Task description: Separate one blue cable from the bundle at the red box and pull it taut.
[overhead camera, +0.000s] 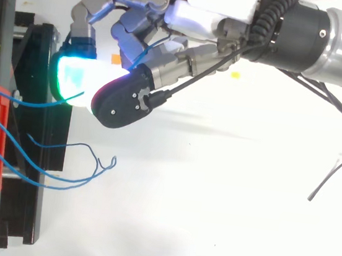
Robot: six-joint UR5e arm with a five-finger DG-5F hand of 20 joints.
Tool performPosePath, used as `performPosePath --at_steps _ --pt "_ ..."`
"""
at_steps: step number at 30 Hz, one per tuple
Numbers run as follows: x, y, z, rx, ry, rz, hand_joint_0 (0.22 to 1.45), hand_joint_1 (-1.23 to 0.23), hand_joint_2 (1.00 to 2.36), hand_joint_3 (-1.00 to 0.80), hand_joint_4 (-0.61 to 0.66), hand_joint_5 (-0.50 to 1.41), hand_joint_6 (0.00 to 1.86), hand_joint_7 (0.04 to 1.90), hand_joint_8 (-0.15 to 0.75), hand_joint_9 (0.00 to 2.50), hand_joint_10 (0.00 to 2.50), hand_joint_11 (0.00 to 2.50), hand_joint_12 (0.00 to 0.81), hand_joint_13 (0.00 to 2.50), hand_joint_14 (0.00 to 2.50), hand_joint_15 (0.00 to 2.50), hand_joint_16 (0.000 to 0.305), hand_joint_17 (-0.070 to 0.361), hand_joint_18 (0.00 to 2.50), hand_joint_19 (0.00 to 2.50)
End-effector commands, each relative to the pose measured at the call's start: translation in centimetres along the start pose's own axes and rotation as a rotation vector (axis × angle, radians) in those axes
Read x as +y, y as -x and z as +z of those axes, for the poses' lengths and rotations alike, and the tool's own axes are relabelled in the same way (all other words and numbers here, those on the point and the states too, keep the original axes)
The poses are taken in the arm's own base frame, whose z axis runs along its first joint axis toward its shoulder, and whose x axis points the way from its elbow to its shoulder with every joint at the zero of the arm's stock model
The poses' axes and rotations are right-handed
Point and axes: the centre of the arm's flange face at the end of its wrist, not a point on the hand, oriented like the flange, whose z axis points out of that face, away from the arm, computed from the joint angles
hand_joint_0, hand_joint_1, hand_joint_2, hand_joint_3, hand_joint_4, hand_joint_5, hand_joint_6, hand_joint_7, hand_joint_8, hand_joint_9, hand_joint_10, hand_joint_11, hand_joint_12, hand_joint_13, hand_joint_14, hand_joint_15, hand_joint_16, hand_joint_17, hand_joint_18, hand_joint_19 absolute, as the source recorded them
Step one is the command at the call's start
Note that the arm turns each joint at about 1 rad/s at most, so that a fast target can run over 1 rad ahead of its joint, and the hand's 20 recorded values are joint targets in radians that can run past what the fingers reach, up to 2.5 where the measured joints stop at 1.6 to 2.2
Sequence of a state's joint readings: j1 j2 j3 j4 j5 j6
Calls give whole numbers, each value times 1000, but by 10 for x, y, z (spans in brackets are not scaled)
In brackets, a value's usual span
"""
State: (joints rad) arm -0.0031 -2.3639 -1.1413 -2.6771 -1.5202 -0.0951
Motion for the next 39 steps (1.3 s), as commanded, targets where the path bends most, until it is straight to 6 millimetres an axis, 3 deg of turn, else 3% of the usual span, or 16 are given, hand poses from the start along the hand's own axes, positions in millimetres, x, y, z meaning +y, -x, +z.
performPosePath --at_steps 1,19,27,39 --pt "0 0 0 0 -1 0 647 -772 1007 -404 34 -174 931 934 246 874 1711 1387 305 1124 1605 1520 23 52 876 1080" --pt "-5 -7 -9 29 -91 -38 644 -797 1020 -177 -155 -149 936 1047 227 926 1573 1457 305 1126 1594 1524 24 53 865 1091" --pt "18 -8 -22 58 -164 -199 644 -810 1021 -138 -193 -143 939 1053 226 952 1504 1494 306 1124 1571 1569 24 53 862 1094" --pt "34 -10 -40 40 -244 -261 643 -812 1020 -128 -178 -138 939 1055 226 977 1470 1505 312 1124 1586 1549 24 55 866 1087"
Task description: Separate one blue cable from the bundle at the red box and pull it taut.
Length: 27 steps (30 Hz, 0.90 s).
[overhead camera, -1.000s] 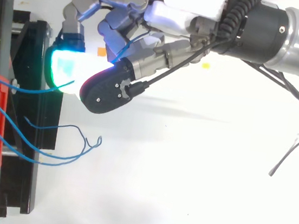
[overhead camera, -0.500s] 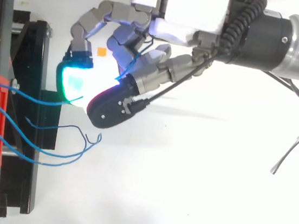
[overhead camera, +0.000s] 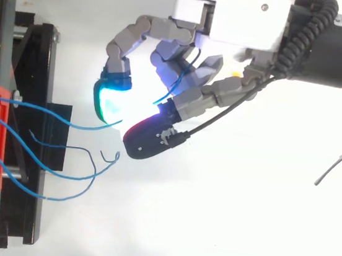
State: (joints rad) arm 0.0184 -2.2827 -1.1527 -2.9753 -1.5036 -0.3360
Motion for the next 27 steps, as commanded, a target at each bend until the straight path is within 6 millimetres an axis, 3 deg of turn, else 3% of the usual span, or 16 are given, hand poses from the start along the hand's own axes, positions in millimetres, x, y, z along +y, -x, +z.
performPosePath --at_steps 1,11,19,27 --pt "2 0 -8 -14 -26 -5 642 -810 1020 -128 -177 -138 939 1055 227 979 1472 1505 308 1123 1589 1537 24 54 868 1086" --pt "8 -25 -56 -130 -98 -9 643 -810 1018 -131 -167 -136 938 1057 233 988 1465 1512 323 1122 1618 1526 25 55 868 1091" --pt "6 -44 -61 -164 -117 33 642 -808 1018 -126 -163 -136 938 1058 233 994 1454 1510 317 1119 1623 1528 24 55 867 1087" --pt "19 -59 -53 -174 -33 146 644 -805 1019 -134 -152 -136 937 1077 229 1008 1442 1506 311 1133 1610 1486 24 54 870 1065"
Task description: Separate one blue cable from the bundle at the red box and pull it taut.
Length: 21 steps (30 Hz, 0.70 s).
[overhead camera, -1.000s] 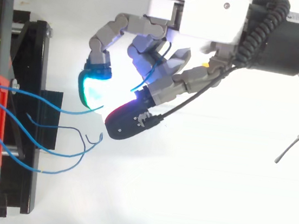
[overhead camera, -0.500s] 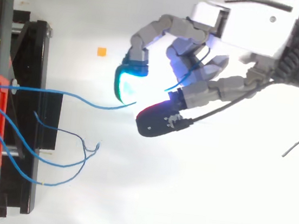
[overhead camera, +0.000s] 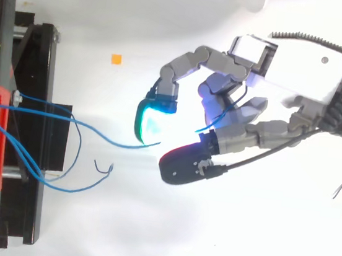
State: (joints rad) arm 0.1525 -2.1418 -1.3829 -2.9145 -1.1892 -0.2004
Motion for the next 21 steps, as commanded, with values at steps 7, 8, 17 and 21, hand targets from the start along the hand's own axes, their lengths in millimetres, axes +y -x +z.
performPosePath --at_steps 7,8,17,21 --pt "4 -6 1 8 26 32 656 -789 1019 -135 -113 -133 937 1072 228 1051 1443 1477 316 1199 1519 1542 29 64 972 1054" --pt "2 -6 1 9 21 29 656 -789 1018 -131 -107 -134 936 1080 225 1050 1427 1489 322 1196 1507 1553 34 77 1015 1080" --pt "2 -6 2 7 22 20 655 -791 1018 -120 -82 -130 931 1111 235 1105 1361 1525 330 1218 1531 1518 39 87 1059 1116" --pt "3 -4 1 5 23 21 654 -791 1019 -120 -75 -129 930 1118 248 1114 1355 1529 340 1237 1545 1519 42 95 1125 1143"
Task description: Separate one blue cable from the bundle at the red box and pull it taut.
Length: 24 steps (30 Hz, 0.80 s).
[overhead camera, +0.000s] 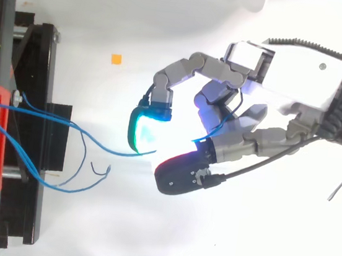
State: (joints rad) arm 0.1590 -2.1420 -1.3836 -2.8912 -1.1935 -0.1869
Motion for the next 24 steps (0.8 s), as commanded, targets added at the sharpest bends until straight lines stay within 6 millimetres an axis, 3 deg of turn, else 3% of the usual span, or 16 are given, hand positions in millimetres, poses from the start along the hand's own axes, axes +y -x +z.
performPosePath --at_steps 1,24 --pt "-1 0 0 -1 -2 -1 654 -790 1018 -121 -78 -129 930 1117 249 1112 1351 1548 341 1237 1546 1518 42 95 1127 1142" --pt "1 0 0 0 2 0 647 -801 1014 -83 -78 -119 929 1120 267 1111 1416 1476 365 1245 1611 1460 48 108 1156 1130"
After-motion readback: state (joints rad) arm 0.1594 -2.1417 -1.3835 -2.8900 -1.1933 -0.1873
